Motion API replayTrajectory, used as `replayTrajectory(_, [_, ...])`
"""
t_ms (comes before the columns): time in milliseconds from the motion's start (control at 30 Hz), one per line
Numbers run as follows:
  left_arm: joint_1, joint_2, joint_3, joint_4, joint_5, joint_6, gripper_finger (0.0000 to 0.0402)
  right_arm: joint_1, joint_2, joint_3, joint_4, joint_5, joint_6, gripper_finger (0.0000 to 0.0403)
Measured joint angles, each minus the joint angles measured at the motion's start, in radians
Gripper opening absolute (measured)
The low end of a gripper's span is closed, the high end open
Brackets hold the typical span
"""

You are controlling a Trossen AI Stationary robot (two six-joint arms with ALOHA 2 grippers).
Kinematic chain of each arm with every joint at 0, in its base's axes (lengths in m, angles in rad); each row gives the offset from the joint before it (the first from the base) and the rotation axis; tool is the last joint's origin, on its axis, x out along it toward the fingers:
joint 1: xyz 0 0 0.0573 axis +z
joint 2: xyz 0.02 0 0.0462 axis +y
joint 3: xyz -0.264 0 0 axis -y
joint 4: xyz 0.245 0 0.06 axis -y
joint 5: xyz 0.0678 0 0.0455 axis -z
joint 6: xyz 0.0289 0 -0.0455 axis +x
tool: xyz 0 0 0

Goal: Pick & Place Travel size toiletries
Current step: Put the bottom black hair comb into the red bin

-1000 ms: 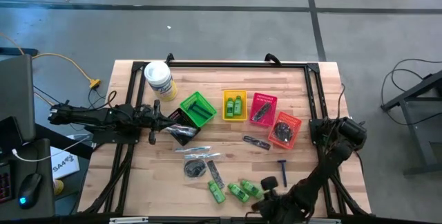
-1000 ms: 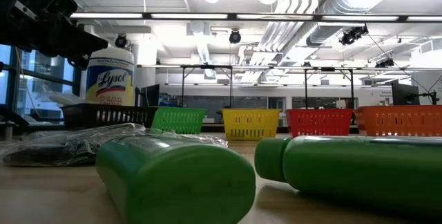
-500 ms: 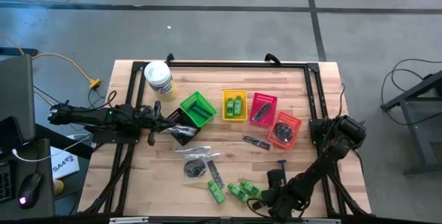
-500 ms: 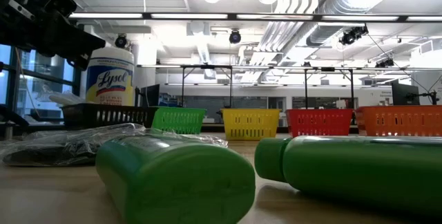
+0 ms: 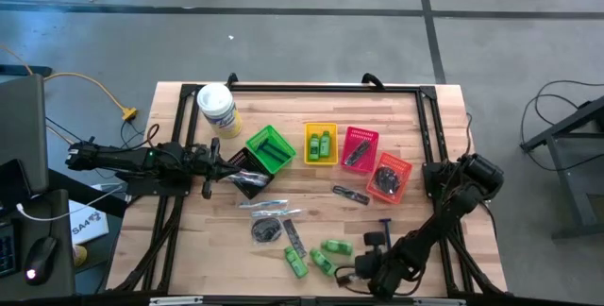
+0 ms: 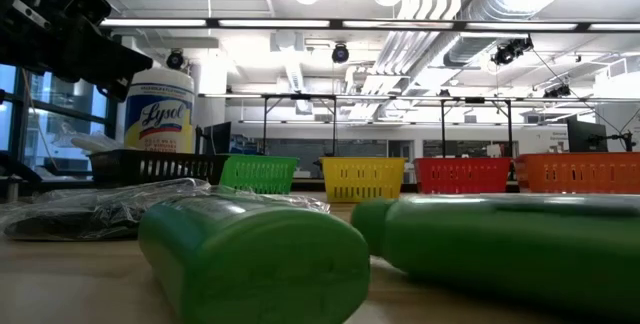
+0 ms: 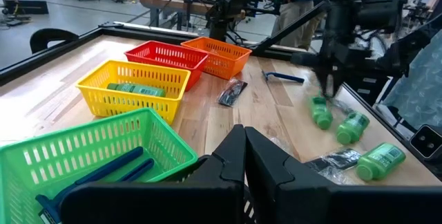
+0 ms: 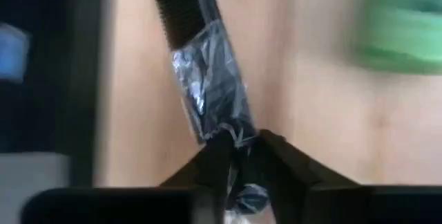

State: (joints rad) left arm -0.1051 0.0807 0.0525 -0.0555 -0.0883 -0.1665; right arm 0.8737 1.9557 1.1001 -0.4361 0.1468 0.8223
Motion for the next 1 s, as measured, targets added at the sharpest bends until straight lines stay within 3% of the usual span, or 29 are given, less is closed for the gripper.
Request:
replayTrajectory(100, [0.000,0.000,0.000,0.000,0.000,0.000,0.0000,0.000,0.001,0.001,0.010,-0.016,0.014,0.0026])
replayTrajectory(200, [0.000,0.000,0.000,0.000,0.000,0.001,0.0000,0.002,0.001,0.001,0.012,-0.047,0.001,0.0007])
replayTrajectory(367, [0.000,0.000,0.000,0.000,0.000,0.001,0.0000,0.003,-0.017,0.001,-0.001,-0.080,-0.030,0.0003])
replayTrajectory(1000, [0.000,0.000,0.000,-0.005,0.000,0.001,0.0000,0.001,-0.167,0.009,-0.083,0.035,-0.117,0.0002])
